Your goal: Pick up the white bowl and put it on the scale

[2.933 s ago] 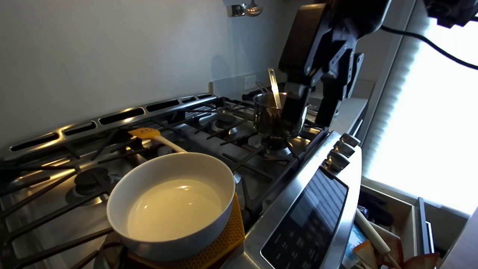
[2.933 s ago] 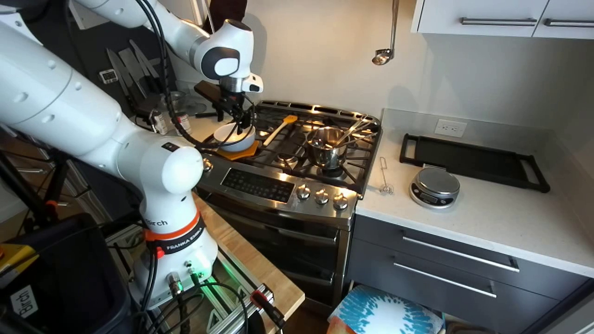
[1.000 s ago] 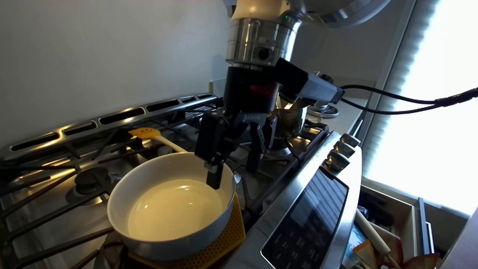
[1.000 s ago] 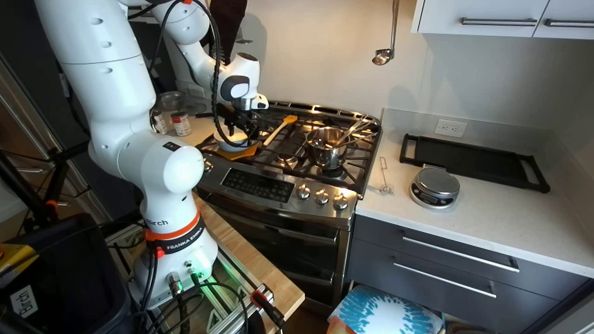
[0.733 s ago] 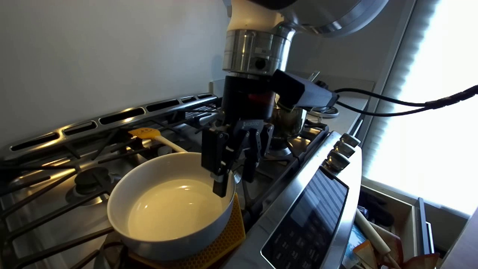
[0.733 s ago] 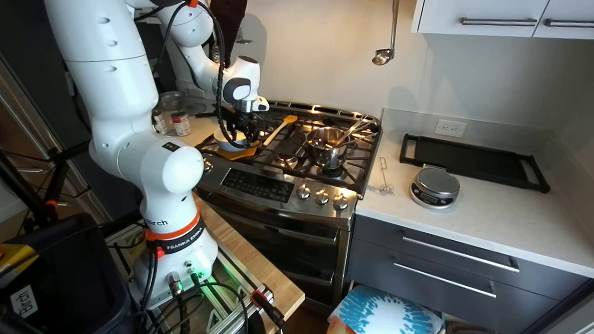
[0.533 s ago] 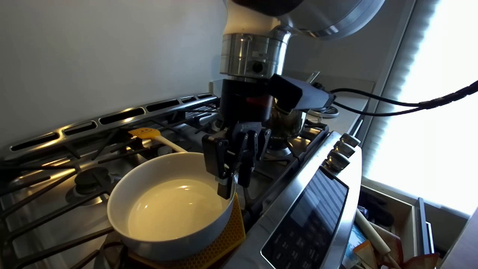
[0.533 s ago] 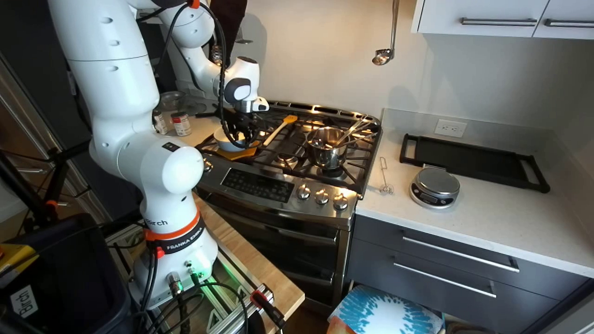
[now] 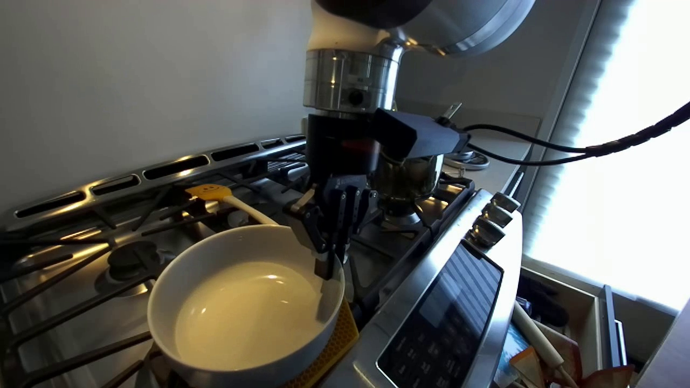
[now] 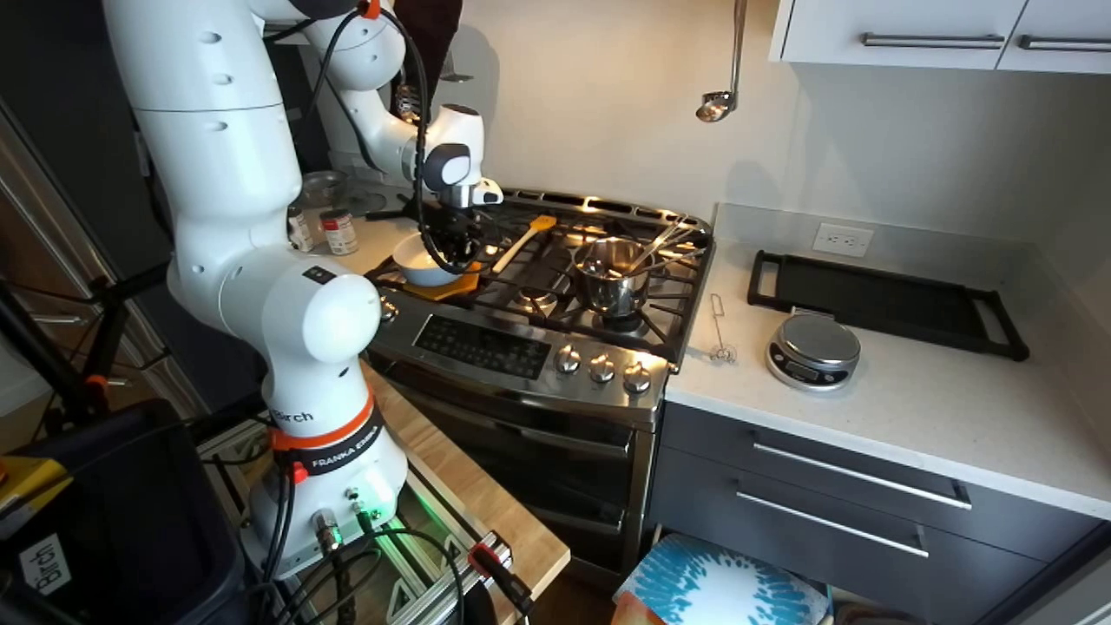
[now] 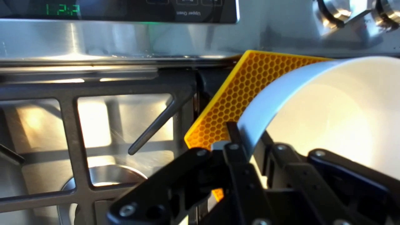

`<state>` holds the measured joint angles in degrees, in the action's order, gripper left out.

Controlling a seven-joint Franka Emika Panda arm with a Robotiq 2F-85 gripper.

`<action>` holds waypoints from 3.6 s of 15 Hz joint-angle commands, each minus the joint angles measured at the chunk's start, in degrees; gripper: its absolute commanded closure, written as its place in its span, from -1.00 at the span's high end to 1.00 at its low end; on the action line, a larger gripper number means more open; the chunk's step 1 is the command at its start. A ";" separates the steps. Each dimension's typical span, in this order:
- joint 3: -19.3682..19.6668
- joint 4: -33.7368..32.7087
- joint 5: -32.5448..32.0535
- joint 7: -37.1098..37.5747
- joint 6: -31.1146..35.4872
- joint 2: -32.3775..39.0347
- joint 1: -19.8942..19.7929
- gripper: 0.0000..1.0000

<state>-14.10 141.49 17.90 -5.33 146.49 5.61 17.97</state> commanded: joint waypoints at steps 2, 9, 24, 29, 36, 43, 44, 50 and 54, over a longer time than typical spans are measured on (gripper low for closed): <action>-0.87 -1.03 -1.31 2.16 -0.47 0.67 -1.30 -1.00; -0.62 -1.45 1.07 6.21 2.00 1.25 -2.23 -0.96; 0.94 0.15 6.90 11.81 18.76 -0.68 -7.17 -0.97; 1.23 -1.57 10.66 10.03 23.37 0.79 -8.72 -0.87; 3.11 -3.33 16.40 14.54 37.62 6.98 -10.66 -0.97; 7.47 -8.27 13.21 22.36 47.69 11.15 -10.92 -0.97; 8.50 -8.80 16.64 20.04 48.80 11.37 -9.86 -0.97; 14.92 -8.61 23.60 17.64 57.89 10.08 -5.83 -0.97; 17.79 -9.56 29.27 13.53 63.02 9.42 -3.28 -0.97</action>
<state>1.37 132.74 42.22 11.30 206.25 16.52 11.99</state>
